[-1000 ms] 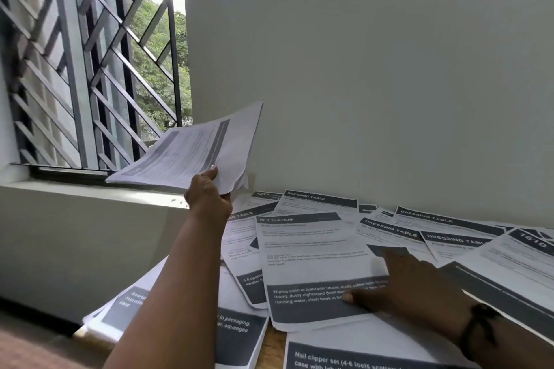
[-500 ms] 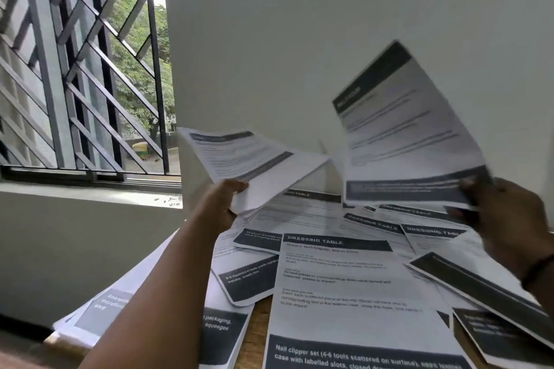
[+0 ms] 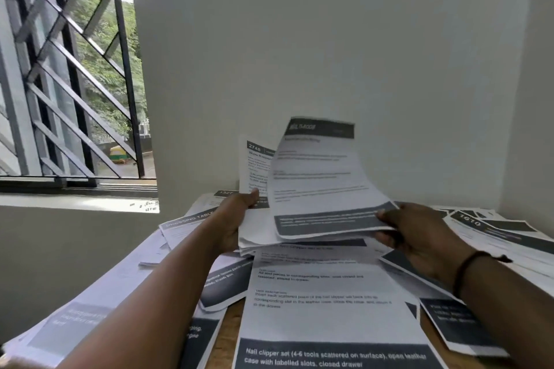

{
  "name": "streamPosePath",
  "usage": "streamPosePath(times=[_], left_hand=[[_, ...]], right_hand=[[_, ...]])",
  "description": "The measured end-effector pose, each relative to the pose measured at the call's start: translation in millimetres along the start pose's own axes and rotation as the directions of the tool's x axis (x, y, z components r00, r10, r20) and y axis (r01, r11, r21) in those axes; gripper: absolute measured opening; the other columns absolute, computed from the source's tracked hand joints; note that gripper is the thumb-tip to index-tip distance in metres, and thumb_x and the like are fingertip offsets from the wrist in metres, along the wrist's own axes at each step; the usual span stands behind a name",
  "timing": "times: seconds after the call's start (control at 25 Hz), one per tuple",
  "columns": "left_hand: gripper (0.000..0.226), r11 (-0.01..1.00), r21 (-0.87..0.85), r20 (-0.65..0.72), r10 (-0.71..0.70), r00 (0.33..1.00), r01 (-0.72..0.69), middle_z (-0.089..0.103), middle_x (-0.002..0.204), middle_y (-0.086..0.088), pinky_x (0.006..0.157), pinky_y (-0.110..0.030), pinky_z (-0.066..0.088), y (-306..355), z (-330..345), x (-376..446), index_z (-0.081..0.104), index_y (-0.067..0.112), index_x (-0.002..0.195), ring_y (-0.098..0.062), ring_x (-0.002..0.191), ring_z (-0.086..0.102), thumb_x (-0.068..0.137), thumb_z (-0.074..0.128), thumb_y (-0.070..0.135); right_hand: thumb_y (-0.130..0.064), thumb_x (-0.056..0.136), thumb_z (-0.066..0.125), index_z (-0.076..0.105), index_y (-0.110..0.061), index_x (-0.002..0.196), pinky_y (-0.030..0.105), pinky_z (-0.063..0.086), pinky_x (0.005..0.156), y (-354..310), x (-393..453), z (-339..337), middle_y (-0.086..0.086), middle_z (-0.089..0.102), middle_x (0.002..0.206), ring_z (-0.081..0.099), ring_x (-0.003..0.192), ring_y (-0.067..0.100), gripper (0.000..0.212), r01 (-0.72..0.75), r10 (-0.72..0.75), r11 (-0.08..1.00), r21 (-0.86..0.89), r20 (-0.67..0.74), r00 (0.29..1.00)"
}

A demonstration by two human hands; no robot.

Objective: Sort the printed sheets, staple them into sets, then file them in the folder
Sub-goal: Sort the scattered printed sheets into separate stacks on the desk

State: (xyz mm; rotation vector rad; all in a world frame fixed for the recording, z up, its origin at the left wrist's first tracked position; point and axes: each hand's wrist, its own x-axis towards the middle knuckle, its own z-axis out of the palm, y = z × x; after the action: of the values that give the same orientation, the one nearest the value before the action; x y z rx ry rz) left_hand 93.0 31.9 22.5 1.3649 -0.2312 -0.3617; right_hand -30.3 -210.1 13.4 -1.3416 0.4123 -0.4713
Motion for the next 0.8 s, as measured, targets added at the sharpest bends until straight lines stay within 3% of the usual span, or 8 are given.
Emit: streamPosePath(times=[0.08, 0.16, 0.24, 0.36, 0.44, 0.56, 0.68, 0.8], left_hand=[[0.025, 0.999, -0.021, 0.023, 0.046, 0.999, -0.046, 0.075, 0.071, -0.008, 0.041, -0.033, 0.055, 1.2, 3.7, -3.8, 0.057, 0.014, 0.105, -0.027, 0.056, 0.071, 0.104, 0.039, 0.032], [0.036, 0.996, -0.083, 0.121, 0.055, 0.991, -0.045, 0.076, 0.078, -0.008, 0.045, -0.037, 0.057, 2.2, 6.7, -5.9, 0.060, 0.018, 0.106, -0.029, 0.063, 0.073, 0.101, 0.035, 0.044], [0.039, 0.993, -0.115, 0.200, 0.036, 0.979, -0.012, 0.075, 0.095, -0.014, 0.054, -0.042, 0.059, 2.3, 9.3, -6.6, 0.061, 0.017, 0.113, -0.034, 0.075, 0.073, 0.097, 0.044, 0.048], [0.032, 0.999, -0.046, 0.187, 0.037, 0.982, -0.029, 0.073, 0.103, -0.019, 0.059, -0.041, 0.060, -2.0, 8.7, -3.4, 0.057, 0.009, 0.125, -0.035, 0.080, 0.073, 0.094, 0.059, 0.017], [0.031, 0.998, -0.008, 0.177, 0.056, 0.983, -0.055, 0.072, 0.105, -0.019, 0.060, -0.040, 0.060, -3.1, 10.0, -3.8, 0.058, 0.009, 0.123, -0.035, 0.083, 0.072, 0.092, 0.057, 0.001], [0.018, 0.984, 0.029, 0.185, 0.170, 0.968, -0.178, 0.074, 0.096, -0.011, 0.061, -0.036, 0.061, -1.7, 22.2, -12.2, 0.062, 0.015, 0.103, -0.028, 0.078, 0.072, 0.095, 0.053, 0.002], [0.010, 0.919, 0.178, 0.228, 0.308, 0.924, -0.351, 0.073, 0.100, -0.009, 0.078, -0.036, 0.060, -8.8, 36.8, -17.6, 0.063, 0.018, 0.099, -0.023, 0.083, 0.071, 0.098, 0.053, 0.014], [0.006, 0.747, 0.430, 0.316, 0.403, 0.859, -0.508, 0.071, 0.102, 0.002, 0.083, -0.037, 0.059, -17.1, 40.7, -16.2, 0.059, 0.028, 0.100, -0.018, 0.091, 0.070, 0.097, 0.055, 0.032]], right_hand=[[-0.006, 0.092, 0.058, 0.061, -0.007, 0.085, 0.015, 0.037, 0.032, 6.5, -5.3, 5.1, 0.010, 0.061, 0.068, 0.051, 0.039, 0.012, 0.007, 0.036, -0.039, 0.972, -0.233, -0.009, 0.999], [-0.012, 0.090, 0.061, 0.067, -0.010, 0.082, 0.016, 0.034, 0.036, 8.2, -8.3, 6.5, 0.007, 0.064, 0.064, 0.050, 0.038, 0.011, 0.010, 0.125, -0.134, 0.911, -0.393, 0.006, 0.991], [-0.016, 0.090, 0.062, 0.071, -0.013, 0.083, 0.020, 0.040, 0.045, 6.9, -11.0, 6.3, 0.002, 0.072, 0.070, 0.060, 0.046, 0.009, 0.011, 0.193, -0.192, 0.890, -0.413, 0.044, 0.980], [-0.019, 0.089, 0.065, 0.068, -0.015, 0.098, 0.029, 0.050, 0.058, 5.2, -15.1, 7.3, 0.001, 0.074, 0.083, 0.067, 0.065, 0.014, 0.010, 0.203, -0.185, 0.888, -0.413, 0.084, 0.979], [-0.026, 0.086, 0.070, 0.056, -0.014, 0.115, 0.032, 0.052, 0.065, 2.7, -12.3, 4.0, 0.003, 0.068, 0.102, 0.067, 0.080, 0.019, 0.035, 0.187, -0.167, 0.897, -0.400, 0.086, 0.982], [-0.038, 0.079, 0.073, 0.043, -0.015, 0.134, 0.031, 0.051, 0.075, -6.3, -7.4, -7.1, 0.007, 0.059, 0.118, 0.063, 0.093, 0.021, 0.066, 0.165, -0.146, 0.932, -0.323, 0.081, 0.986], [-0.017, 0.087, 0.066, 0.065, -0.007, 0.108, 0.019, 0.050, 0.048, -11.2, -13.1, -12.1, 0.003, 0.075, 0.085, 0.070, 0.061, 0.013, 0.024, 0.229, -0.206, 0.962, -0.146, 0.160, 0.965], [-0.010, 0.084, 0.068, 0.068, -0.013, 0.102, 0.024, 0.055, 0.057, -6.4, -15.2, -6.6, 0.001, 0.076, 0.088, 0.073, 0.072, 0.016, 0.018, 0.352, -0.350, 0.935, -0.026, 0.072, 0.934]])
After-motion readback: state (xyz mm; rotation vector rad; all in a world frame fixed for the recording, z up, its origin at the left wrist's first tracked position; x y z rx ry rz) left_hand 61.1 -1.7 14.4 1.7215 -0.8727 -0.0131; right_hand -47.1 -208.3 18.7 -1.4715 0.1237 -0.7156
